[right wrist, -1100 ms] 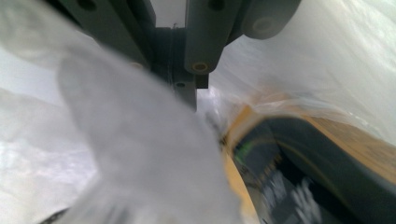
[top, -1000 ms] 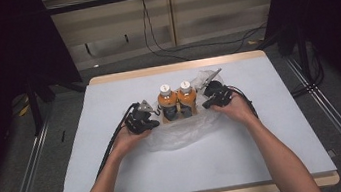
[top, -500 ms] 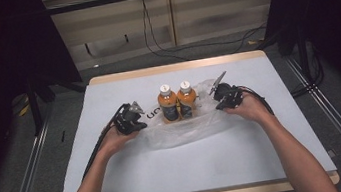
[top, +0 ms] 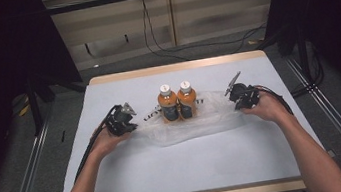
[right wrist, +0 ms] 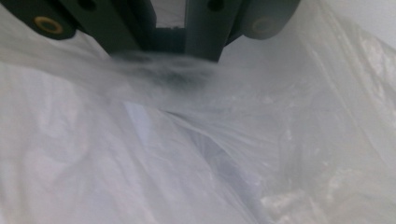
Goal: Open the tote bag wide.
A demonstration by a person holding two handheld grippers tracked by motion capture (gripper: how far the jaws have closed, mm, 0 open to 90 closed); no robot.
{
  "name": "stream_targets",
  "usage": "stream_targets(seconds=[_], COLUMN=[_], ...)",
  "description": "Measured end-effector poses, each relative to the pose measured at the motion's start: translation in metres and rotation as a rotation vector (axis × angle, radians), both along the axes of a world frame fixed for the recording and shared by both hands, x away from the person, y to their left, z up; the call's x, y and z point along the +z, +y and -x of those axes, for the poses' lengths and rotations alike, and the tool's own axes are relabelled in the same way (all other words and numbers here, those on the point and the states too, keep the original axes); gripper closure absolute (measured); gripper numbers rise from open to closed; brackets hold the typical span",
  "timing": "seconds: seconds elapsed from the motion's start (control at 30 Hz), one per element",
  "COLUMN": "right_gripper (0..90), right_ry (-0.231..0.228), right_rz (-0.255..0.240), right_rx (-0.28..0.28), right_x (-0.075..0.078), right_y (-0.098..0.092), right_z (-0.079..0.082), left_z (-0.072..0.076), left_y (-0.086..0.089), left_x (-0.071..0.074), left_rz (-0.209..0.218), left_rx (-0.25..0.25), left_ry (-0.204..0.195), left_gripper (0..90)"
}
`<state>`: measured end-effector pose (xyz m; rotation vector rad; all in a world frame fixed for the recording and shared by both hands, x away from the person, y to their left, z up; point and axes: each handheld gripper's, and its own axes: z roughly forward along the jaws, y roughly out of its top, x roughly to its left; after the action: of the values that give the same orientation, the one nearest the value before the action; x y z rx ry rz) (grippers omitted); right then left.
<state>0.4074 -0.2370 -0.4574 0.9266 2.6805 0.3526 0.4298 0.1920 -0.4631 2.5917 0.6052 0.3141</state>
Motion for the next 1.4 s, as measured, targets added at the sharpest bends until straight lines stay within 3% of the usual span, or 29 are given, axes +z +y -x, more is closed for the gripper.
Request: stream_targets(seconds=[0.13, 0.2, 0.23, 0.33, 0.53, 0.57, 0.63, 0.73, 0.83, 1.07, 1.17, 1.33, 1.37, 1.4], right_gripper=[90.0, 90.0, 90.0, 90.0, 90.0, 90.0, 90.0, 90.0, 90.0, 90.0, 90.0, 90.0, 90.0, 90.0], right_ry=[-0.022, -0.027, -0.033, -0.045, -0.049, -0.046, -0.027, -0.016, -0.044, -0.051, -0.049, -0.062, -0.063, -0.060], right_rz=[-0.004, -0.013, -0.049, -0.079, -0.043, -0.037, -0.041, -0.070, -0.082, -0.095, -0.110, -0.092, -0.098, -0.119], right_rx=[-0.044, -0.034, -0.068, -0.102, -0.084, -0.052, -0.029, -0.040, -0.033, -0.007, -0.034, -0.032, -0.038, -0.053], right_x=[-0.001, -0.002, -0.003, -0.004, -0.003, -0.003, -0.002, -0.002, -0.004, -0.004, -0.004, -0.004, -0.004, -0.004], right_y=[-0.004, -0.007, -0.012, -0.016, -0.014, -0.014, -0.014, -0.016, -0.015, -0.015, -0.016, -0.015, -0.015, -0.015], right_z=[0.001, 0.000, -0.001, -0.001, 0.003, 0.006, 0.010, 0.016, 0.022, 0.027, 0.027, 0.027, 0.027, 0.028], left_z=[-0.001, -0.001, -0.001, -0.001, 0.001, 0.001, 0.001, 0.001, -0.002, -0.011, -0.012, -0.012, -0.010, -0.010], left_y=[0.004, 0.004, 0.004, 0.006, 0.011, 0.015, 0.015, 0.015, 0.016, 0.020, 0.022, 0.028, 0.028, 0.030], left_x=[0.000, 0.000, 0.000, 0.000, 0.001, 0.000, 0.000, 0.001, 0.000, -0.001, 0.000, -0.002, -0.003, -0.004], left_rz=[0.000, 0.007, 0.007, 0.001, 0.003, 0.014, 0.012, -0.006, -0.003, -0.001, 0.005, 0.062, 0.089, 0.131], left_rx=[-0.002, 0.004, 0.003, 0.000, 0.007, 0.005, 0.003, 0.006, 0.022, 0.051, 0.053, 0.089, 0.111, 0.128], left_ry=[0.012, 0.013, 0.013, 0.004, 0.011, 0.013, 0.014, 0.004, -0.004, -0.011, -0.010, 0.009, 0.008, 0.032], left_gripper=[90.0, 90.0, 90.0, 90.0, 90.0, 90.0, 90.0, 90.0, 90.0, 90.0, 90.0, 90.0, 90.0, 90.0])
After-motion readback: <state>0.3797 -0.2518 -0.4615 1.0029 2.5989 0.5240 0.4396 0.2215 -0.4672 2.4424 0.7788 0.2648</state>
